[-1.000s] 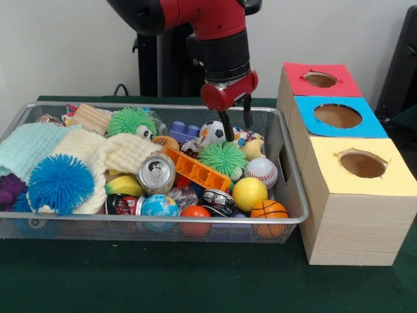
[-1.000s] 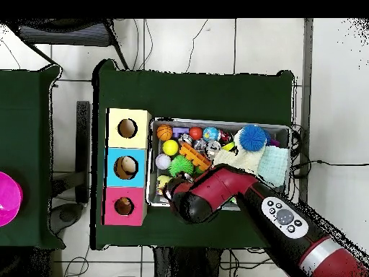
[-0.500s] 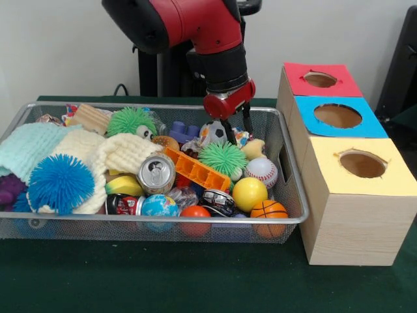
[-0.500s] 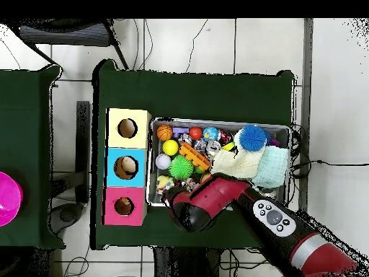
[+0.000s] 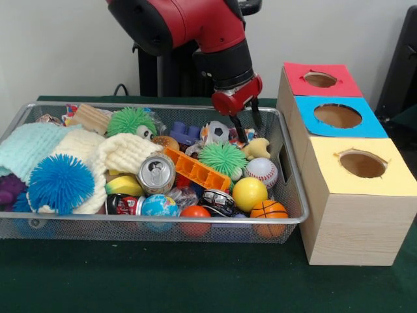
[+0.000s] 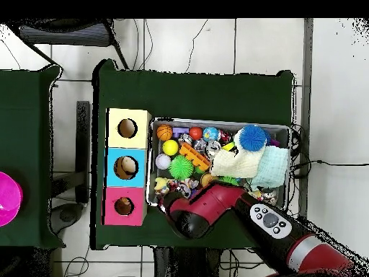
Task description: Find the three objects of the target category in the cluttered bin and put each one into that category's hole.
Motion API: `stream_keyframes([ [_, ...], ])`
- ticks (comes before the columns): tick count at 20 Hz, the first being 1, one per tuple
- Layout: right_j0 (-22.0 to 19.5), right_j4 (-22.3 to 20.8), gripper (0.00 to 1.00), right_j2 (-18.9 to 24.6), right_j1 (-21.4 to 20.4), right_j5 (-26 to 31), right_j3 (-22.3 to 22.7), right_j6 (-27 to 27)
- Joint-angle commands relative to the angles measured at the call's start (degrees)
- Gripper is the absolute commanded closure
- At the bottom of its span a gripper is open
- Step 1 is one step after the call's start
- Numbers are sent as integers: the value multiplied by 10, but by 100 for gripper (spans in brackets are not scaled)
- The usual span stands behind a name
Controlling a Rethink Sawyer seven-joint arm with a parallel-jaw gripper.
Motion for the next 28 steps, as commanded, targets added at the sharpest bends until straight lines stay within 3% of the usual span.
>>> stream_keyframes([
  [1,-14,38,0,1,1,-38,3,79],
  [5,-21,62,0,10,11,-51,-10,80],
  [12,4,82,0,-17,-15,-92,-19,96],
  [20,17,79,0,-36,-5,-119,-48,82],
  [28,55,72,0,-109,-27,-153,-46,82],
])
